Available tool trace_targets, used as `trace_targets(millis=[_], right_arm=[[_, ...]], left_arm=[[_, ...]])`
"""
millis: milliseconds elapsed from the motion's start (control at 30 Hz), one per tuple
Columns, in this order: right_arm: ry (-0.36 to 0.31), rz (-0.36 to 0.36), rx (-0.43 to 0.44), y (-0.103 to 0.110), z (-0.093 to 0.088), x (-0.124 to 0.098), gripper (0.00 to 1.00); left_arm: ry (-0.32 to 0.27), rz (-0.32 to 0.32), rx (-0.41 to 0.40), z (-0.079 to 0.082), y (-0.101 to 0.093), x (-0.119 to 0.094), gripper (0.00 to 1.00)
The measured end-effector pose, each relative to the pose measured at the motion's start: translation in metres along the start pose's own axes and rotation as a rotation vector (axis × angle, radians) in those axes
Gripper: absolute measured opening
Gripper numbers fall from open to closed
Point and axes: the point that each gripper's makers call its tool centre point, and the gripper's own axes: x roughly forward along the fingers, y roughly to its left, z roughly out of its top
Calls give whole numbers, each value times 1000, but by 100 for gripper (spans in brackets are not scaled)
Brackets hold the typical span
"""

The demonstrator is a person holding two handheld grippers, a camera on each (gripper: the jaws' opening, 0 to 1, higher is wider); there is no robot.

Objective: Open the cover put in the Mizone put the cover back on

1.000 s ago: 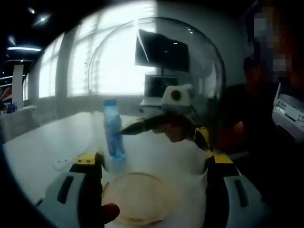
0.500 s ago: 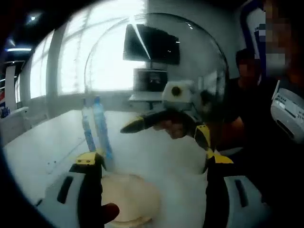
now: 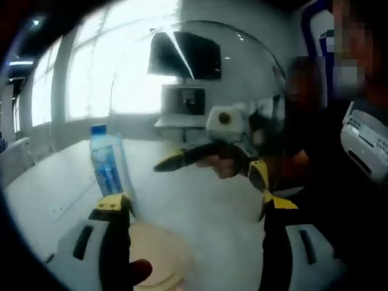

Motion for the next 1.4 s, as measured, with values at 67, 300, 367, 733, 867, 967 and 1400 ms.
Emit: trace_targets(millis=[67, 300, 367, 733, 867, 967, 1400], right_arm=[[7, -5, -6, 3, -1, -3, 89], [-3, -26, 15, 9, -5, -14, 89], [4, -32, 17, 11, -8, -16, 89], [5, -54, 24, 18, -16, -26, 89], [-2, -52, 37, 20, -14, -29, 90], [-6, -53, 31, 26, -12, -30, 90], [18, -66, 33, 38, -17, -36, 90]], left_arm=[[19, -3, 9, -2, -4, 2, 78], [25, -24, 13, -1, -11, 8, 78], [39, -31, 17, -4, -15, 11, 78], [70, -51, 20, -12, -24, 19, 78], [92, -50, 12, -11, -31, 19, 78], [100, -48, 23, -10, -36, 18, 78], [149, -57, 38, -17, -49, 20, 79]])
